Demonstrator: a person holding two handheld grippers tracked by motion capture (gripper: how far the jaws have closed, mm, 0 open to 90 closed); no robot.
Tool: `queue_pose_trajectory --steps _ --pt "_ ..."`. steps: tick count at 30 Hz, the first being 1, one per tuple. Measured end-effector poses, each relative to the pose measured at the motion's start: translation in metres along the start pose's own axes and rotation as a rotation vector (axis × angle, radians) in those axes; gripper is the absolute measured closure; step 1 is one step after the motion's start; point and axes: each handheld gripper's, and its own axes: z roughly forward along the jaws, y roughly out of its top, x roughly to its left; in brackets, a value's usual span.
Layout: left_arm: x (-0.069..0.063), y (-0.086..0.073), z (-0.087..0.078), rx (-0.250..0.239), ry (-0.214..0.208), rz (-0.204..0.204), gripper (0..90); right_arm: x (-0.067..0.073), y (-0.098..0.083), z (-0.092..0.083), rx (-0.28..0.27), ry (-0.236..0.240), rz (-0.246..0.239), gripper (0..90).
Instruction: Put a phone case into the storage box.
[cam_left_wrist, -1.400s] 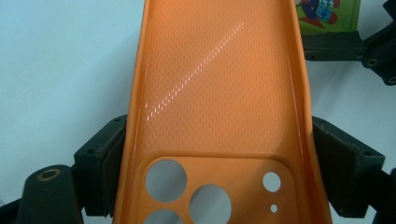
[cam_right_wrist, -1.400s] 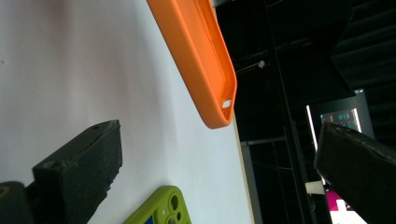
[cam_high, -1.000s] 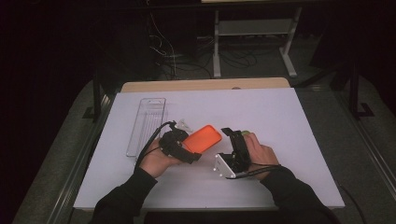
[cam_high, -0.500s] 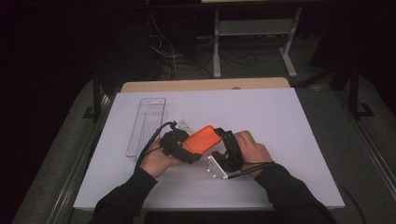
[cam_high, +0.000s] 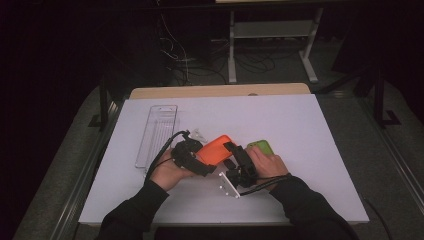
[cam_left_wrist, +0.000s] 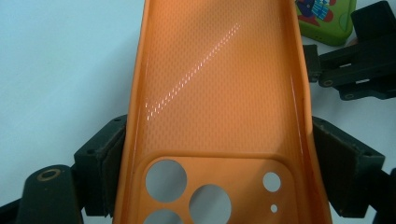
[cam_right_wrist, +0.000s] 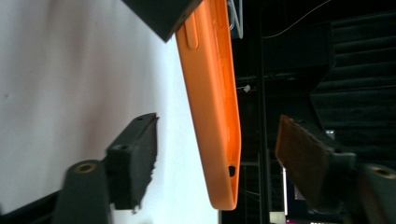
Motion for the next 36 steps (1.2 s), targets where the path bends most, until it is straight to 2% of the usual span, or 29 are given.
queue_pose_trajectory --steps 8,15,17,21,31,34,36 --pt "-0.002 0.000 0.000 -0.004 -0.005 0.005 15.9 0.005 0.000 0.000 0.023 -0.015 -0.035 49.1" --pt "-0.003 0.001 0.000 -0.005 -0.011 0.014 15.9 0.008 0.003 -0.002 0.013 -0.036 -0.060 59.5" --pt "-0.003 0.000 0.000 -0.003 -0.011 0.016 15.9 0.008 0.005 -0.003 0.021 -0.016 -0.063 62.2" --pt "-0.003 0.001 0.000 -0.004 -0.012 0.027 15.9 0.008 0.006 -0.003 0.013 -0.020 -0.076 68.8" --pt "-0.005 0.001 0.000 -0.015 -0.026 0.030 15.6 0.010 0.007 -0.005 0.021 -0.017 -0.087 76.4" --pt "-0.004 0.000 -0.001 -0.027 -0.026 0.055 15.1 0.012 0.008 -0.006 0.027 -0.030 -0.118 77.5" --pt "-0.004 -0.001 -0.002 -0.028 -0.027 0.060 14.7 0.012 0.008 -0.006 0.026 -0.039 -0.118 77.6"
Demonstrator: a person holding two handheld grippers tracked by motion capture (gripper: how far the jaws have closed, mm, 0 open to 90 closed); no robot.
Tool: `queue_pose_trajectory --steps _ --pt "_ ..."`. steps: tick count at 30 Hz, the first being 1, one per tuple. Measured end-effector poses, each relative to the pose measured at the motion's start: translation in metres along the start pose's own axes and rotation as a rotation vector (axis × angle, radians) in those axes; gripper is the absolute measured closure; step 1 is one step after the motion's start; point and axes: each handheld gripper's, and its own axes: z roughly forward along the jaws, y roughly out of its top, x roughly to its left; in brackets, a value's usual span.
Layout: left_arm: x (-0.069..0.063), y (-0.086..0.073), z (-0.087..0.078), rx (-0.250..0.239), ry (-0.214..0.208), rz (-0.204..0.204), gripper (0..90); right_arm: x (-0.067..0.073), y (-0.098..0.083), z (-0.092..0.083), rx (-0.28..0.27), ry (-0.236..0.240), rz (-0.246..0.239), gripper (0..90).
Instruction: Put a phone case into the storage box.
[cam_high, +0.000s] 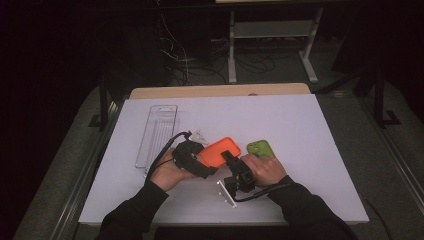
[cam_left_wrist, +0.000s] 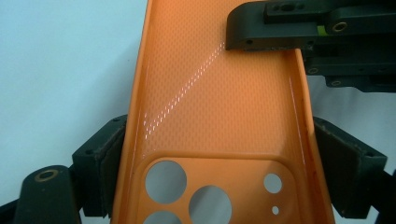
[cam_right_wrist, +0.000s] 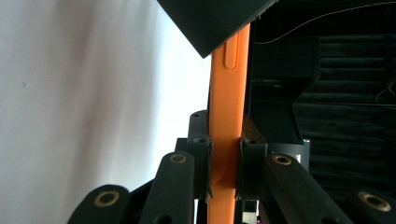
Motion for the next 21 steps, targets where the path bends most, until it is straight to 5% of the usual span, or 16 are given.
queue_pose_trajectory --steps 6,12,19,21 --pt "0.001 -0.001 -0.006 -0.055 -0.019 -0.005 9.7 0.000 0.000 -0.001 -0.013 -0.024 -0.024 77.7" --pt "0.004 -0.003 -0.016 -0.081 -0.025 -0.001 2.6 -0.001 -0.002 -0.001 0.005 0.007 -0.018 77.7" --pt "0.008 -0.010 -0.023 -0.113 -0.018 -0.037 0.0 -0.005 -0.013 0.001 0.037 0.030 0.056 77.7" --pt "0.011 -0.011 -0.024 -0.106 -0.013 -0.020 0.0 -0.006 -0.014 0.001 0.040 0.034 0.069 77.7"
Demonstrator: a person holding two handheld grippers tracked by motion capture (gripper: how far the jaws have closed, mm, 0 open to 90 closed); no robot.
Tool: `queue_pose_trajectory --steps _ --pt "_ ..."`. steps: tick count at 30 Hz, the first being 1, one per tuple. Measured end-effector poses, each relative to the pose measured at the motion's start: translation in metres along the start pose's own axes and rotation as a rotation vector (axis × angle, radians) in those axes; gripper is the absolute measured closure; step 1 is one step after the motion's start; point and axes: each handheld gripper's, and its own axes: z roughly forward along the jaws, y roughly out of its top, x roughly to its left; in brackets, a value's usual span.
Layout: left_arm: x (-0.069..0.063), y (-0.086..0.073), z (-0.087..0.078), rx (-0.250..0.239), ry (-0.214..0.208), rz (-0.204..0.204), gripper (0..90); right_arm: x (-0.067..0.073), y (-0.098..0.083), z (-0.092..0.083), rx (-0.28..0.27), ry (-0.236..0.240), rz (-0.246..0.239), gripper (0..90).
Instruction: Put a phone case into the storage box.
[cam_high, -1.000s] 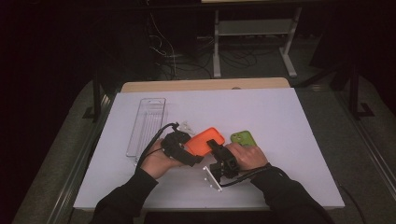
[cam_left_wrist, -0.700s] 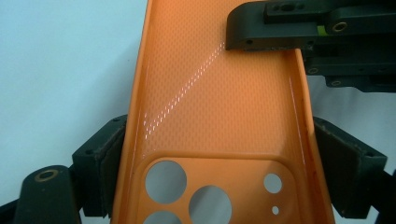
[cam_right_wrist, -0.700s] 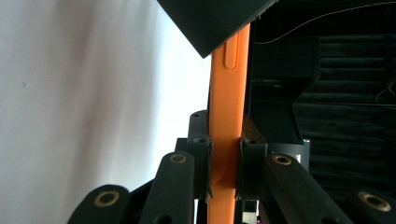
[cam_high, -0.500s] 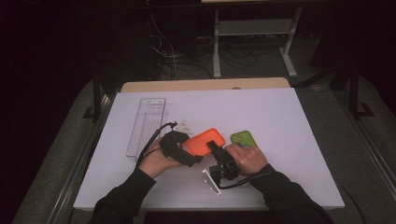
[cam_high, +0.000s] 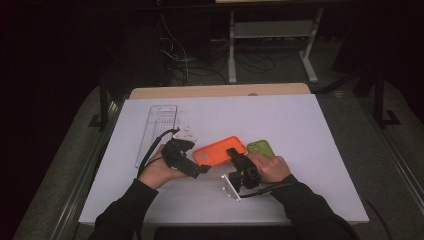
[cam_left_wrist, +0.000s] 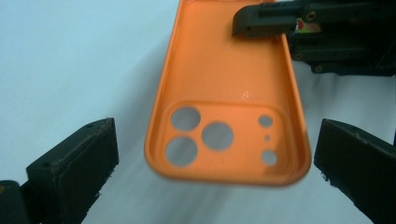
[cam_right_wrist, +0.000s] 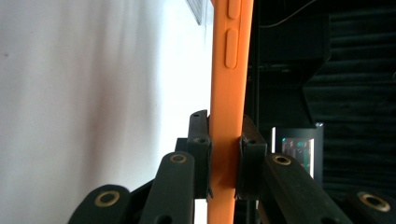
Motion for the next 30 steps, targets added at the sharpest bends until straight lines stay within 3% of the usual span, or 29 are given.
queue_pose_trajectory --steps 1,2,3,6,7,9,14,16,17,19,20,21,24,25,27,28,30 --pt "0.000 -0.001 0.000 -0.005 0.000 -0.016 0.0 -0.002 -0.003 0.000 0.001 0.007 0.028 77.7" --pt "0.000 -0.001 0.000 -0.005 0.000 -0.016 0.0 -0.004 -0.004 0.000 0.009 0.035 0.018 77.7" --pt "0.002 -0.002 -0.001 0.011 0.000 0.002 0.0 -0.003 -0.005 0.000 0.015 0.046 0.048 77.7" --pt "0.001 -0.003 0.000 0.006 -0.005 -0.013 0.0 -0.006 -0.009 0.000 0.019 0.062 0.096 77.7" --pt "0.003 -0.003 -0.001 0.027 -0.004 0.014 0.0 -0.007 -0.010 0.000 0.016 0.064 0.105 77.6" --pt "0.001 -0.003 0.001 -0.006 -0.005 -0.021 0.0 -0.009 -0.010 0.001 0.009 0.063 0.112 77.7" --pt "0.002 -0.004 0.000 0.009 -0.003 -0.015 0.0 -0.012 -0.015 0.002 0.022 0.087 0.208 77.7" --pt "0.003 -0.004 0.000 0.006 -0.002 -0.007 0.0 -0.012 -0.015 0.000 0.034 0.105 0.280 77.7" --pt "0.002 -0.005 0.000 0.004 0.000 -0.017 0.0 -0.016 -0.016 0.001 0.019 0.096 0.260 77.7" --pt "0.002 -0.005 0.000 0.003 -0.001 -0.019 0.0 -0.018 -0.017 0.001 0.015 0.106 0.283 77.7" --pt "0.003 -0.004 -0.001 0.005 0.000 -0.015 0.0 -0.021 -0.019 0.002 0.009 0.126 0.324 77.7" --pt "0.002 -0.004 0.000 -0.009 0.003 -0.027 0.0 -0.022 -0.020 0.002 0.008 0.128 0.336 77.7" --pt "0.003 -0.004 0.000 -0.007 0.008 -0.012 0.0 -0.025 -0.022 0.002 0.009 0.141 0.375 77.7" --pt "0.003 -0.004 0.000 -0.004 0.014 -0.022 0.0 -0.026 -0.023 0.002 0.005 0.150 0.412 77.7" --pt "0.003 -0.005 0.000 -0.009 0.015 -0.027 0.0 -0.028 -0.026 0.003 -0.002 0.163 0.418 77.7" --pt "0.004 -0.004 -0.001 0.010 0.018 -0.005 0.0 -0.028 -0.026 0.003 -0.002 0.163 0.418 77.7" --pt "0.004 -0.005 0.000 0.003 0.015 -0.016 0.0 -0.029 -0.026 0.003 0.003 0.168 0.465 77.7"
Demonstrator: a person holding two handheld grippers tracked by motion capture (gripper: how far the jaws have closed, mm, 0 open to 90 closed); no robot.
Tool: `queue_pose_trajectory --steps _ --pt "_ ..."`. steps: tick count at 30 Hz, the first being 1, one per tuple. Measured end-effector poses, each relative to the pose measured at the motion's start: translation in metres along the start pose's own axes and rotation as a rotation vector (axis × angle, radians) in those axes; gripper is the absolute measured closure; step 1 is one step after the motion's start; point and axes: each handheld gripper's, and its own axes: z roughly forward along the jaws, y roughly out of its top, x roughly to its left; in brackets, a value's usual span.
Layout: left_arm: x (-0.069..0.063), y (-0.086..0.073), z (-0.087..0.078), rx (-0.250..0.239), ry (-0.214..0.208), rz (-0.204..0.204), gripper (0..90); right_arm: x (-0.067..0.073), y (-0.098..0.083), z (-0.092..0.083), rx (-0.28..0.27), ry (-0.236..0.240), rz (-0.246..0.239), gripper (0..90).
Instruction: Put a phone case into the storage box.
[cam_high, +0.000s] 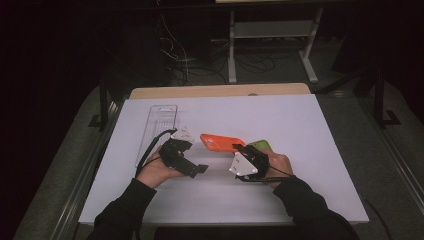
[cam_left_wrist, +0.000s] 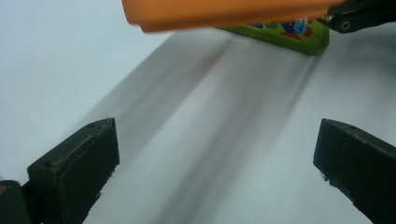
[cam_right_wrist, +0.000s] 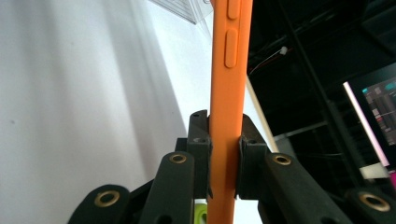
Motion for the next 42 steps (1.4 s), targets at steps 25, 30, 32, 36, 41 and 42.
queue_pose_trajectory --steps 25,30,32,36,41,42 --pt "0.000 0.000 0.000 0.004 0.014 -0.008 0.0 -0.028 -0.015 0.003 -0.049 0.299 0.659 77.8" --pt "0.000 0.000 0.001 -0.016 0.014 -0.025 0.0 -0.032 -0.020 0.006 -0.054 0.325 0.715 77.8" --pt "0.002 0.000 0.000 -0.010 0.019 -0.007 0.0 -0.034 -0.023 0.008 -0.061 0.337 0.746 77.8" --pt "0.001 0.000 0.000 -0.021 0.018 -0.023 0.0 -0.037 -0.030 0.010 -0.060 0.367 0.834 77.9" --pt "0.001 0.002 0.001 -0.044 0.017 -0.047 0.0 -0.040 -0.036 0.011 -0.075 0.409 0.948 77.9" --pt "0.001 0.003 0.000 -0.046 0.019 -0.046 0.0 -0.039 -0.036 0.012 -0.075 0.409 0.953 77.9"
